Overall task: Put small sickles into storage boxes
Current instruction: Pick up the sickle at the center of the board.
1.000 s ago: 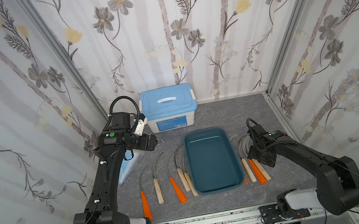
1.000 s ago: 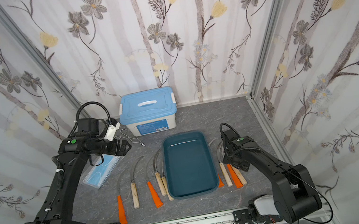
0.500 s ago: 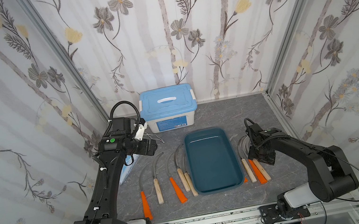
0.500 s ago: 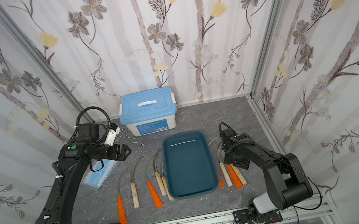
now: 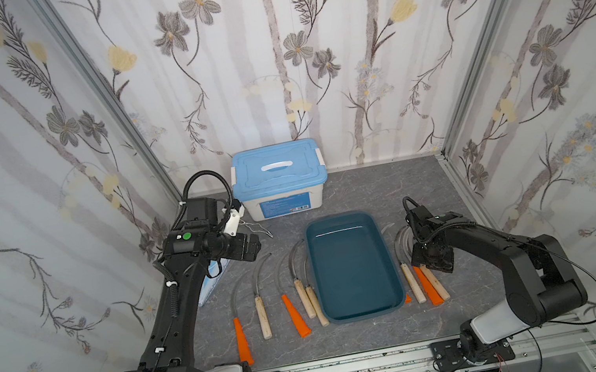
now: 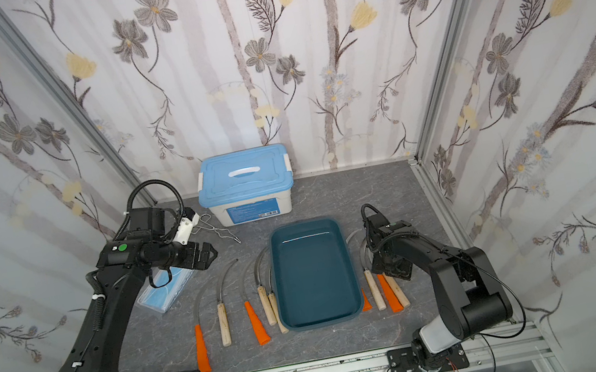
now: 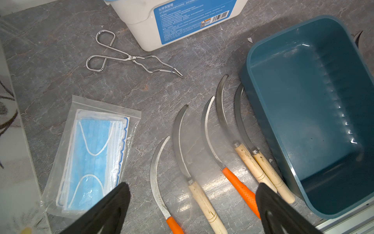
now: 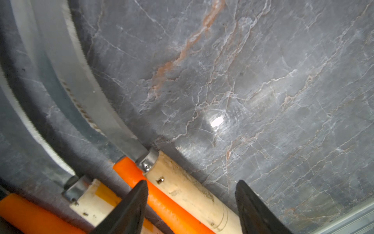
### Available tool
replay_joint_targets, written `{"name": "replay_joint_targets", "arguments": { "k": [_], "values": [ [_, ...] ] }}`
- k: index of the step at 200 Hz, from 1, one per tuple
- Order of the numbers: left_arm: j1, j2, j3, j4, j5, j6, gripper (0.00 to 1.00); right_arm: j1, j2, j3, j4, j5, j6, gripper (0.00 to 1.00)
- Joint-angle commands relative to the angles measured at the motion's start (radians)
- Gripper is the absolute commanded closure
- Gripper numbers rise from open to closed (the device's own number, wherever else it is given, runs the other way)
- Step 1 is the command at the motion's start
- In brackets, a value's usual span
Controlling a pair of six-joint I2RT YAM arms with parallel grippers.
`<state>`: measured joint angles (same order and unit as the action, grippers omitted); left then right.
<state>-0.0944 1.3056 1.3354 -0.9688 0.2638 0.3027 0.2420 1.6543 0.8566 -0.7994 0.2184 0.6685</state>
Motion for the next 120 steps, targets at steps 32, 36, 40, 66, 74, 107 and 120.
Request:
{"name": "replay_joint_targets", "arguments": {
  "k": [32, 36, 40, 66, 74, 107, 120],
  "values": [
    [-0.001, -0.002, -0.012, 0.002, -0.008, 0.01, 0.0, 0.002, 0.002, 0.007, 0.015, 0.021, -0.015, 0.3],
    [-0.001, -0.002, -0.013, 0.003, -0.008, 0.01, 0.0, 0.001, 0.007, 0.008, 0.016, 0.018, -0.018, 0.3],
    [0.0, 0.001, -0.014, 0.003, -0.008, 0.01, 0.0, 0.002, 0.013, 0.011, 0.017, 0.014, -0.02, 0.3],
    [-0.001, -0.004, -0.016, 0.004, -0.022, 0.021, 0.0, 0.001, 0.024, 0.021, 0.02, 0.01, -0.026, 0.3],
    [-0.001, -0.006, -0.019, 0.002, -0.024, 0.024, 0.0, 0.0, 0.028, 0.025, 0.019, 0.009, -0.03, 0.31],
    [0.0, -0.017, -0.033, 0.004, -0.022, 0.026, 0.0, -0.001, 0.049, 0.04, 0.011, 0.013, -0.045, 0.31],
    [0.0, -0.018, -0.037, 0.004, -0.023, 0.024, 0.0, 0.0, 0.058, 0.041, 0.008, 0.013, -0.049, 0.31]
  ]
}}
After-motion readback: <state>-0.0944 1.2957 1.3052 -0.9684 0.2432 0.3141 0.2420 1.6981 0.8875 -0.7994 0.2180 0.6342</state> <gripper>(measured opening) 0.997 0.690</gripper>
